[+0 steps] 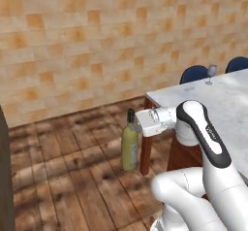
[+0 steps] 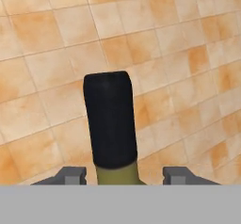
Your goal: There is a wine glass and glass cup on the dining counter. Place the wine bottle next to the wine glass and the juice bottle next to the glass cup.
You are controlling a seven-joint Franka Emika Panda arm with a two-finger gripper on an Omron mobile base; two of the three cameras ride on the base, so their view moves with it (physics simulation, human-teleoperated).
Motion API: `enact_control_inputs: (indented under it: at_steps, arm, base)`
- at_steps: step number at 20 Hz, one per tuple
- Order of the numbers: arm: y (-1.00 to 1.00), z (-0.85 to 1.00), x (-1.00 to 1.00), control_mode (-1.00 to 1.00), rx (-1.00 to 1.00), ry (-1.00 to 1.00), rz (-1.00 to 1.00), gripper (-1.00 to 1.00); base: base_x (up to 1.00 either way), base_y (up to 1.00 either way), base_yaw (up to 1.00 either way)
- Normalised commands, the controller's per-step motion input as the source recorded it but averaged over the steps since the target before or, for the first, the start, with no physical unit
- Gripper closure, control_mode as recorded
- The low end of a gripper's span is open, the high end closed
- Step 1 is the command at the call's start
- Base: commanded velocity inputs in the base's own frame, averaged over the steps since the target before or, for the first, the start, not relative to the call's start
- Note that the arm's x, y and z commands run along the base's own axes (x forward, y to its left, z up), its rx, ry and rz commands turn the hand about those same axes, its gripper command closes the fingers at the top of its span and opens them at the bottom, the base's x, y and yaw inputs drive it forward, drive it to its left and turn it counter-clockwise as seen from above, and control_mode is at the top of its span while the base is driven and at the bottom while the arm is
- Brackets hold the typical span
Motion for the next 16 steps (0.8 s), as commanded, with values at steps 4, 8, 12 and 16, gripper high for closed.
enact_control_inputs:
  at_steps: [4,8,12,16]
  arm:
    - [0.0,0.0,0.0,1.0,0.0,0.0,0.0,1.0]
    - [0.0,0.0,0.0,1.0,0.0,0.0,0.0,1.0]
    - [0.0,0.0,0.0,1.0,0.0,0.0,0.0,1.0]
    - [0.0,0.0,0.0,1.0,0.0,0.0,0.0,1.0]
  base:
    - [0.8,0.37,-0.32]
    - [0.8,0.38,-0.32]
    - [0.81,0.37,-0.33]
    - [0.8,0.37,-0.34]
